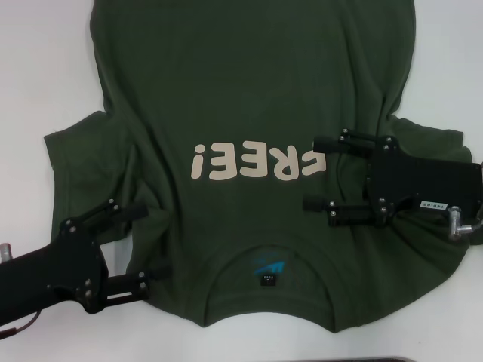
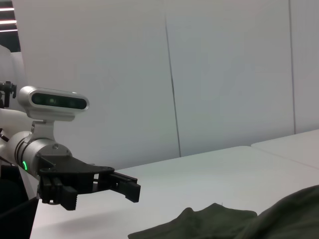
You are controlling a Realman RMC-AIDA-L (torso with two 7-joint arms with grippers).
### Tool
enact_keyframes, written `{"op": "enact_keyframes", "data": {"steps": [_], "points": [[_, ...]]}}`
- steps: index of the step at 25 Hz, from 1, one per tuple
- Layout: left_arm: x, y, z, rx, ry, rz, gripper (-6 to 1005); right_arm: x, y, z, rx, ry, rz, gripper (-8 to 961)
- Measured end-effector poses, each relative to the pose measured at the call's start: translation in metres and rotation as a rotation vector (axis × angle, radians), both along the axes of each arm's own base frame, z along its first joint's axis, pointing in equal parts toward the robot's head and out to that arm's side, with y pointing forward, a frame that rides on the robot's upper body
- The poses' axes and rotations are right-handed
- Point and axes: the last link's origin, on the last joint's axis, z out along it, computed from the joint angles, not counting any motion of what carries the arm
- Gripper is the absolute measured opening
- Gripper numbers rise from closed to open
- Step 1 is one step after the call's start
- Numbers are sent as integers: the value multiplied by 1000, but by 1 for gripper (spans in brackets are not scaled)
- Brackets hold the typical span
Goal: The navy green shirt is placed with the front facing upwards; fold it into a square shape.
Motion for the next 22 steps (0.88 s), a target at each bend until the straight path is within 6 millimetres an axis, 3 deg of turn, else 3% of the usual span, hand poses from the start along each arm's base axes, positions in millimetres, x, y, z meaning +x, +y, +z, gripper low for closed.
{"op": "enact_keyframes", "data": {"steps": [14, 19, 22], "points": [[-1, -2, 0, -19, -4, 14, 922, -4, 4, -5, -11, 0, 0, 914], [-3, 30, 28, -71, -141, 279, 918, -5, 3, -3, -37, 28, -24, 915], [-7, 58, 49, -299, -196, 559, 915, -6, 3, -2, -65, 41, -56, 915]]}}
